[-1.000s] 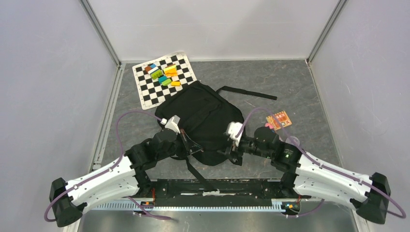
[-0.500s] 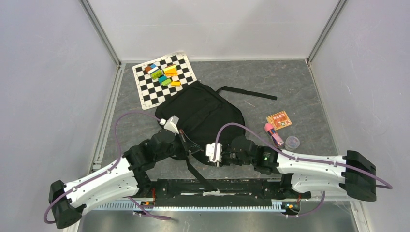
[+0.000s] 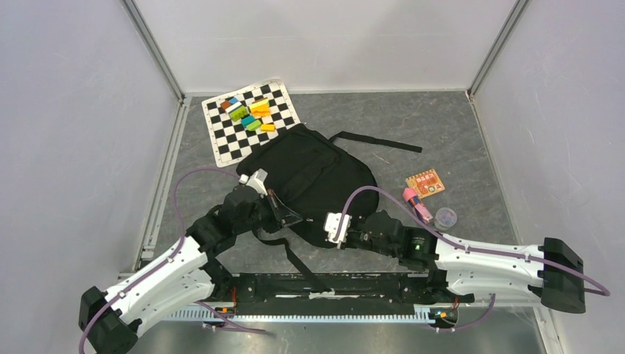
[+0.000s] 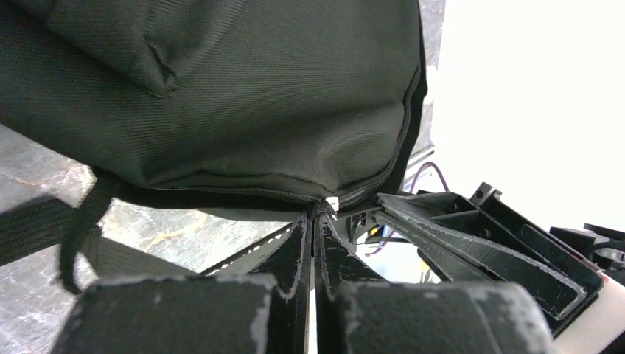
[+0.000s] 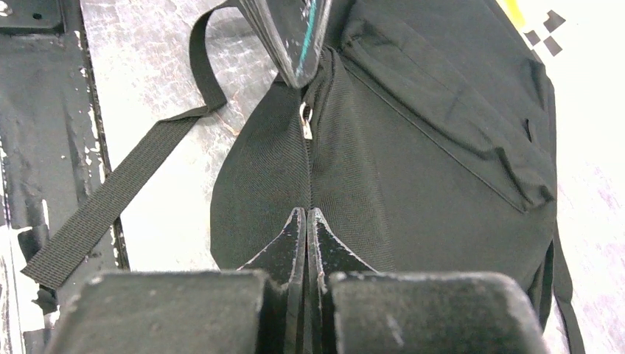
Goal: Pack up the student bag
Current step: Zip the student bag at the center of the board.
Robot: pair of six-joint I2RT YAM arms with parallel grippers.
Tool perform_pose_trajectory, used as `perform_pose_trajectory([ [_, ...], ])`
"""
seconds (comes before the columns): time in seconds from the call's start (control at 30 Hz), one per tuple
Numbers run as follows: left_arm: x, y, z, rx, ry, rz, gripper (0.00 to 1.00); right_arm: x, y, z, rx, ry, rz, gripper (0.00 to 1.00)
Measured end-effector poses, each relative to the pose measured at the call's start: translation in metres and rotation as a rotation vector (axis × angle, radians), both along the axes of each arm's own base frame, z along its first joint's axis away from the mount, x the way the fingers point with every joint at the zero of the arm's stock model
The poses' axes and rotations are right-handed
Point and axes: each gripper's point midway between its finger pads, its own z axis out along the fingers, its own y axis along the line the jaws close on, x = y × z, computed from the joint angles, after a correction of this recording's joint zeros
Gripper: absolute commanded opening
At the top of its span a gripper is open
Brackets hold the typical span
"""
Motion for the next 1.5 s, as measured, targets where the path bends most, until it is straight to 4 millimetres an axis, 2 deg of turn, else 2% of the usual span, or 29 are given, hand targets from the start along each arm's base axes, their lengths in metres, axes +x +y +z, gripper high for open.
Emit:
perform_pose_trajectory([
  [0.1,0.002,0.008,-0.005,0.035,0.006,0.005,0.02,0.001,-0.006,-0.003,-0.002,0.002,-0.020,0.00],
  [0.2,0.009,0.026,-0.010,0.107,0.008,0.062,0.02,0.000,-0.014,-0.007,-0.011,0.006,-0.035,0.00],
  [0.4,0.009,0.052,-0.004,0.194,-0.037,0.126,0.02,-0.001,-0.020,-0.004,0.018,0.013,-0.047,0.00],
  [0.5,0.012,0.065,-0.009,0.251,-0.040,0.168,0.02,-0.003,-0.021,-0.007,0.020,0.024,-0.050,0.00],
  [0.63,0.011,0.077,-0.018,0.322,-0.005,0.193,0.02,-0.005,-0.021,-0.007,0.035,0.036,-0.046,0.00],
  [0.8,0.013,0.085,-0.016,0.345,-0.017,0.229,0.03,-0.007,-0.022,-0.005,0.054,0.043,-0.044,0.00],
  [0.83,0.014,0.085,-0.016,0.345,-0.018,0.230,0.10,-0.007,-0.022,-0.005,0.056,0.044,-0.044,0.00],
  [0.87,0.014,0.085,-0.016,0.345,-0.018,0.230,0.23,-0.007,-0.022,-0.004,0.057,0.046,-0.045,0.00],
  [0.9,0.014,0.085,-0.017,0.352,-0.018,0.227,0.46,-0.007,-0.022,-0.004,0.062,0.054,-0.048,0.01],
  [0.93,0.016,0.089,-0.019,0.377,-0.026,0.233,0.69,-0.008,-0.024,-0.006,0.058,0.062,-0.055,0.13],
  [1.0,0.021,0.100,-0.021,0.434,-0.044,0.253,0.93,-0.007,-0.030,-0.009,0.048,0.085,-0.087,0.44],
  [1.03,0.023,0.104,-0.020,0.458,-0.053,0.254,0.99,-0.006,-0.033,-0.009,0.052,0.099,-0.107,0.56],
  [1.07,0.025,0.106,-0.016,0.474,-0.072,0.251,1.00,-0.004,-0.036,-0.007,0.056,0.106,-0.134,0.67],
  [1.1,0.027,0.107,-0.008,0.487,-0.094,0.243,1.00,-0.001,-0.040,-0.001,0.068,0.112,-0.169,0.82],
  [1.13,0.030,0.108,0.003,0.495,-0.127,0.237,1.00,0.002,-0.043,0.005,0.086,0.119,-0.203,0.91],
  [1.2,0.038,0.107,0.032,0.499,-0.210,0.226,1.00,0.014,-0.051,0.024,0.125,0.121,-0.308,0.98],
  [1.3,0.052,0.100,0.073,0.514,-0.324,0.179,1.00,0.037,-0.064,0.051,0.168,0.129,-0.456,0.98],
  [1.37,0.065,0.089,0.086,0.533,-0.356,0.134,1.00,0.063,-0.079,0.065,0.190,0.151,-0.582,0.98],
  [1.4,0.073,0.081,0.086,0.551,-0.356,0.099,1.00,0.078,-0.088,0.067,0.198,0.163,-0.649,0.98],
  [1.47,0.088,0.066,0.078,0.587,-0.344,0.033,1.00,0.098,-0.107,0.059,0.190,0.193,-0.760,0.98],
  [1.5,0.097,0.056,0.064,0.617,-0.322,-0.014,1.00,0.107,-0.121,0.049,0.170,0.219,-0.820,0.98],
])
